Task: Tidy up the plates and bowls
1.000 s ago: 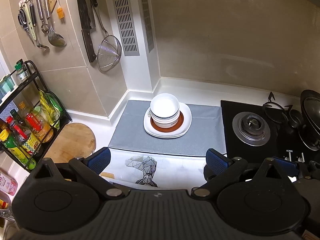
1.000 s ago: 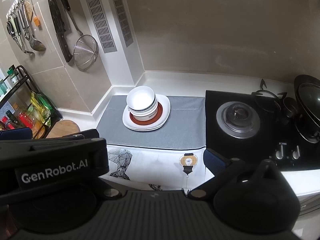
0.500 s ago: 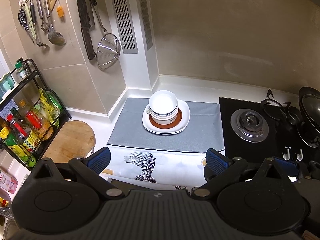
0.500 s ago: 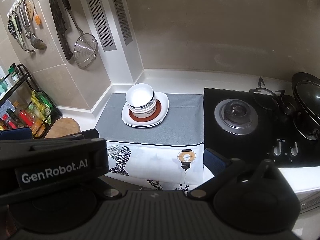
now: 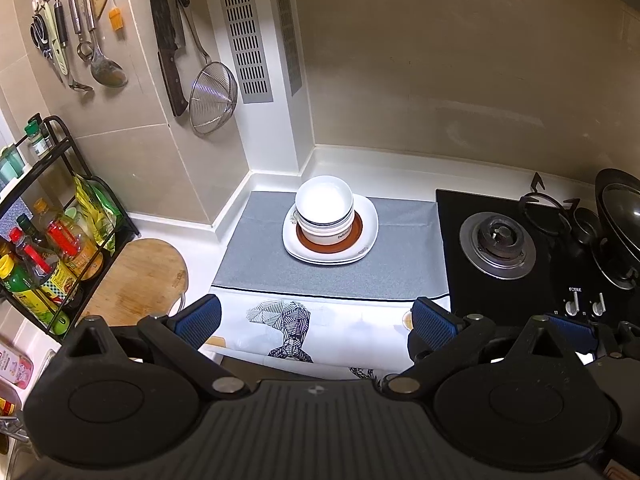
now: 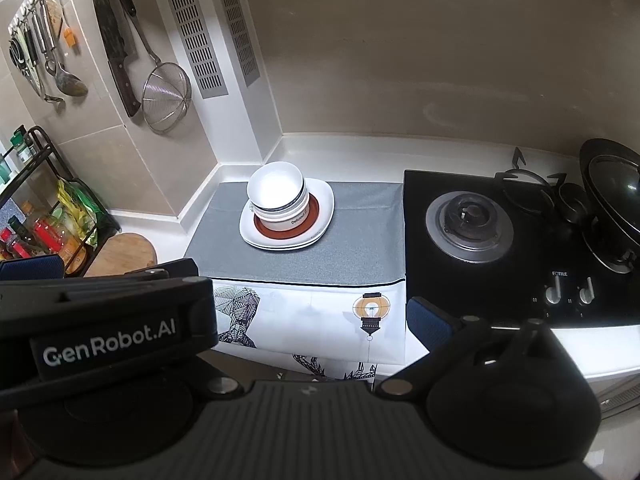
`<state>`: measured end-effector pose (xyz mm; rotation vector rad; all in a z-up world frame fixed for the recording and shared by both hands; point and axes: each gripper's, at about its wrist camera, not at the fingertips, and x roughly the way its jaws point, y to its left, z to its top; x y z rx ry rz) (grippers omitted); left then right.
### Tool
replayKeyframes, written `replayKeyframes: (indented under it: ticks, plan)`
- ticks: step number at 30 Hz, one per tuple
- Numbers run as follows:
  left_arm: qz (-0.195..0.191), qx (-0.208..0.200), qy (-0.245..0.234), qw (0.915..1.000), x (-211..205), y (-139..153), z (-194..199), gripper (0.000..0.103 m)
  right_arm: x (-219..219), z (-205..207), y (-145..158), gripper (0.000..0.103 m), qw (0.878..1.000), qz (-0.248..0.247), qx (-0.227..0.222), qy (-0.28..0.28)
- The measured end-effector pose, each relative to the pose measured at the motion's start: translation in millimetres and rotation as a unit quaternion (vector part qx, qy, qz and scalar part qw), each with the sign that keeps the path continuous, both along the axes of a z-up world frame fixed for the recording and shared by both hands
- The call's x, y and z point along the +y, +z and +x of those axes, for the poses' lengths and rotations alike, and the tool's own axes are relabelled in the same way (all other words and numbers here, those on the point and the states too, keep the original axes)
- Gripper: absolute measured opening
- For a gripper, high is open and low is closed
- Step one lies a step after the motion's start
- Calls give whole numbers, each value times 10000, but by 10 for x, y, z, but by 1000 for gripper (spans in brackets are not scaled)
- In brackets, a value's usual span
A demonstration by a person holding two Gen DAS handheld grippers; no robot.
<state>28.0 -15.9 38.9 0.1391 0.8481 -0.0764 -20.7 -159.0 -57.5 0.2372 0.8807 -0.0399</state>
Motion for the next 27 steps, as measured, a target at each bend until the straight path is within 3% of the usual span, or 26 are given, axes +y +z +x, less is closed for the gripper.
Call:
replayKeyframes:
  ticks: [18,27]
  plan:
    - [-41,8,-13,10000,74,-40,27,101,104,48,-34,103,10000,-73,29,-47]
    - [-105,172,35,9998,341,-181,277,102,322,256,-141,103,9998,-117,180,-24]
